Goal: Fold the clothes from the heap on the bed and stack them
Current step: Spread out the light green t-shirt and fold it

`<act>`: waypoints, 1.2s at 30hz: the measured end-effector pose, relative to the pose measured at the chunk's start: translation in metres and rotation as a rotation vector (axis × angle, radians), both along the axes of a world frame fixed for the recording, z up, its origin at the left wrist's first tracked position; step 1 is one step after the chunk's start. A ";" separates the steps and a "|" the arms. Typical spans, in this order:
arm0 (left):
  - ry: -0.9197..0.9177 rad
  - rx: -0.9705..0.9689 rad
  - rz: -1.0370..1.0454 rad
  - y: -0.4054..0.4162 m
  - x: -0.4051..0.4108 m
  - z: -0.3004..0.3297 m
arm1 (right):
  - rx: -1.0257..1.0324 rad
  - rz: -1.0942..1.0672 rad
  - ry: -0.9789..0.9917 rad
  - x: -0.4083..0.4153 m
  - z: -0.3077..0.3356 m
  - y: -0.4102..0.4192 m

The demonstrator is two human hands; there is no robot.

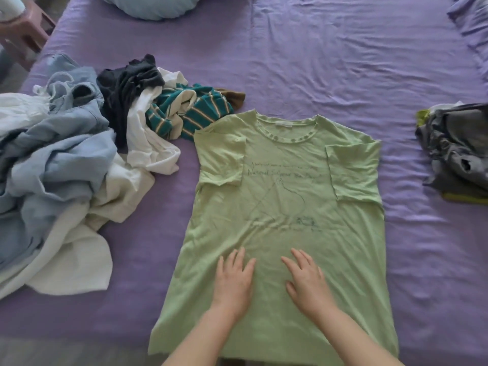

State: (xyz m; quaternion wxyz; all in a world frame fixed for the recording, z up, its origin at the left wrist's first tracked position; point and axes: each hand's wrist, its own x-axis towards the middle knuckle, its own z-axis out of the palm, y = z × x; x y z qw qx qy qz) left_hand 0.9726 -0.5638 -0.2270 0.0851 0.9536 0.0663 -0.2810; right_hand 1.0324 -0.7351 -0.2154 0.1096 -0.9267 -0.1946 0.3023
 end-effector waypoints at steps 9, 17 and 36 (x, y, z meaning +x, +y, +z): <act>-0.050 -0.226 0.374 -0.064 -0.105 0.016 | 0.138 -0.041 0.088 -0.119 -0.004 -0.052; -0.212 -0.195 -0.141 -0.068 -0.123 0.011 | 0.244 0.035 -0.180 -0.144 -0.008 -0.056; -0.075 -0.510 0.242 -0.033 -0.074 -0.006 | 0.409 -0.268 0.131 -0.097 -0.024 -0.050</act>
